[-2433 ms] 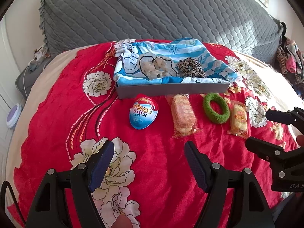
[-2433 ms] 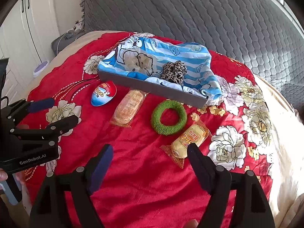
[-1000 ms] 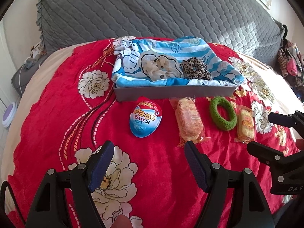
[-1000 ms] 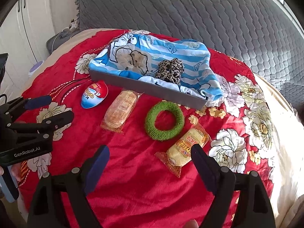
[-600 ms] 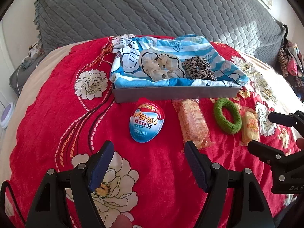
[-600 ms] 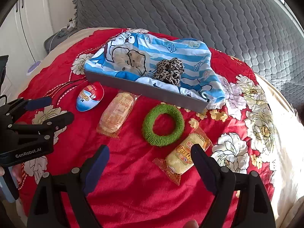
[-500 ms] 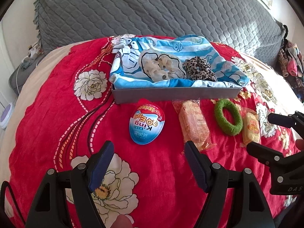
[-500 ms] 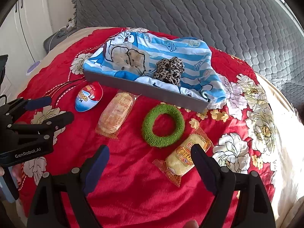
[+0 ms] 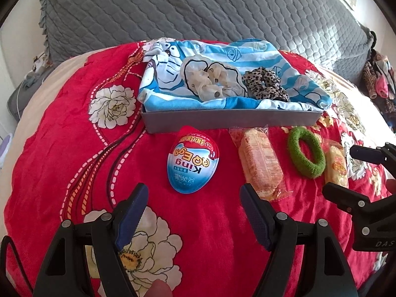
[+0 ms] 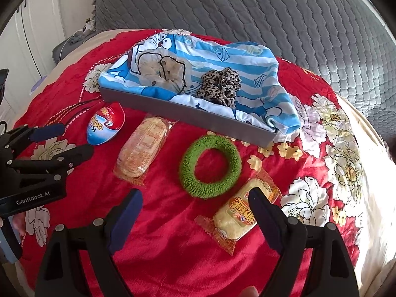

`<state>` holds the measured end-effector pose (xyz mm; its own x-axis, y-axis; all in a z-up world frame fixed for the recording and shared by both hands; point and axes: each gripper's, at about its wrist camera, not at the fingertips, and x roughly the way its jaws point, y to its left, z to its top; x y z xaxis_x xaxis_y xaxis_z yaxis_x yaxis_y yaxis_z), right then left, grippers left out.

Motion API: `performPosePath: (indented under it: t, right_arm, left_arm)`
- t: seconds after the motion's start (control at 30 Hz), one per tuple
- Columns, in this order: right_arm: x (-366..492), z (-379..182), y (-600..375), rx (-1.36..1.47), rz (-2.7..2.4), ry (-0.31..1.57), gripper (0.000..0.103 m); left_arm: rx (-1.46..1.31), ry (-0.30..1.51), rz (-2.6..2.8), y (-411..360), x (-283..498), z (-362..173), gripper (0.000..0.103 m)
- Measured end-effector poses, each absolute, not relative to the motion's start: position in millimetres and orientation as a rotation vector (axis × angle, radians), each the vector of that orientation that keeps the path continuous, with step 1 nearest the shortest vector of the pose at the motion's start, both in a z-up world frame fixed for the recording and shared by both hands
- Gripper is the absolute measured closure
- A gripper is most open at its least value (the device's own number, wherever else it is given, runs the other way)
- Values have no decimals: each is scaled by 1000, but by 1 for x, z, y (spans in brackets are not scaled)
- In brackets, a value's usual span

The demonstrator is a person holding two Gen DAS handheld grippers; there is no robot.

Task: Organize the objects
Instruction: 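Move the left gripper to the blue egg while the right approaches the green ring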

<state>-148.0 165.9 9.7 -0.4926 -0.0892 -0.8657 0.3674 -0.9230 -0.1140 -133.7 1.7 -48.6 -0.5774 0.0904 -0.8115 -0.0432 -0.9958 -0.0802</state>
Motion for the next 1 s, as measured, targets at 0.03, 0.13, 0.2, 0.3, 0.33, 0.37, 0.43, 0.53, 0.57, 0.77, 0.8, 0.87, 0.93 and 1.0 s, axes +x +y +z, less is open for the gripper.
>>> performPosePath:
  t: [0.03,0.13,0.2,0.3,0.33,0.37,0.43,0.53,0.57,0.77,0.8,0.87,0.93,1.0]
  right_arm:
    - [-149,9,166,1410,-2470,415,16]
    - [-151,8,166,1412,-2470,415,16]
    - [-152,7,166,1414,-2468,416,16]
    - [-154,5,166,1418,-2469,416,16]
    - [-155,5,166,1419,-2469,416,16]
    - [-155,4,166,1420,-2470,416,16]
    - [-157,3,166,1424,-2468,415,16]
    - [-158,2,166,1426,-2470,412,16]
    - [-160,1,168,1430,-2473,408,16]
    - [-165,-2,168,1431,-2477,403,16]
    - [-165,-2,168,1434,-2476,402,16]
    - [-167,-3,168,1435,-2474,401,16]
    - [-169,-4,167,1435,-2477,401,16]
    - [-170,-5,166,1437,-2477,400,16]
  left_arm:
    - [-1409,-75,2724,2,-135,-50,25]
    - [-1414,-82,2719,1,-137,-52,25]
    - [-1411,-94,2723,-1,-139,-53,25]
    - [-1417,-101,2720,-3,-141,-54,25]
    - [-1414,-97,2721,-3,-142,-54,25]
    - [-1412,-97,2721,-3,-143,-54,25]
    - [-1412,-104,2720,-3,-145,-54,25]
    - [-1407,-106,2721,-3,-147,-54,25]
    - [-1409,-101,2722,-2,-148,-55,25]
    - [-1415,-106,2716,-3,-151,-58,25]
    - [-1414,-108,2716,-4,-152,-59,25]
    - [-1417,-109,2715,-5,-153,-60,25]
    - [-1416,-106,2717,-5,-154,-61,25]
    - [-1418,-105,2716,-5,-155,-62,25]
